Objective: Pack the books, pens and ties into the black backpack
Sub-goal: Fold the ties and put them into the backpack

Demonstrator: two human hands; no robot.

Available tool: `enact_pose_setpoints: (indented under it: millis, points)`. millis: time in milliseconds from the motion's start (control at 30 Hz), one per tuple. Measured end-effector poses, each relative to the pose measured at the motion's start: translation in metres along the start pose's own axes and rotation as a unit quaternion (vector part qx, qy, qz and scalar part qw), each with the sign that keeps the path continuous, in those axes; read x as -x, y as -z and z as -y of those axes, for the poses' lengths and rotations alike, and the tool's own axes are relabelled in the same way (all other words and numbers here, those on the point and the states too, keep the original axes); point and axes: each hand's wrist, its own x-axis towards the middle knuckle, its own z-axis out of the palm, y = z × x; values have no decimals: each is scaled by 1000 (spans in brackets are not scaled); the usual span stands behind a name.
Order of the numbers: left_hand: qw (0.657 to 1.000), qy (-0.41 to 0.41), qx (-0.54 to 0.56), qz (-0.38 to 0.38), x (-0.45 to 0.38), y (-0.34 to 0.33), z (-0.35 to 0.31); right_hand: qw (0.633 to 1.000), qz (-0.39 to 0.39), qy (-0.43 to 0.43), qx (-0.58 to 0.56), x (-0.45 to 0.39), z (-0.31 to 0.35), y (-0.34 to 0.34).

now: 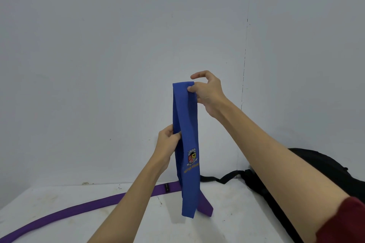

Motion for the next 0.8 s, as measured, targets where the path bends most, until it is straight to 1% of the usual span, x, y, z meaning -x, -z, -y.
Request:
enact_pose_setpoints:
  millis: [167,267,333,400,500,600,800]
  points:
    - [993,19,98,67,6,0,2,1000,-13,-3,-2,-1,1,-1]
    - [973,68,195,102,9,-1,0,1000,-22,-8,-8,0,3,-1]
    - [967,87,211,112,8,1,1,1000,-26,-10,-6,0,4,0]
    - [973,75,184,117,8,0,1,1000,-25,-11,-7,0,4,1]
    - [988,47,96,111,8,1,3,1000,-27,-11,-7,0,5,1]
    - [996,20,24,79,5,1,6,1000,-28,-12,-5,-1,4,2]
    - [999,-24,5,29,6,1,9,1000,-27,-10,-2,0,4,2]
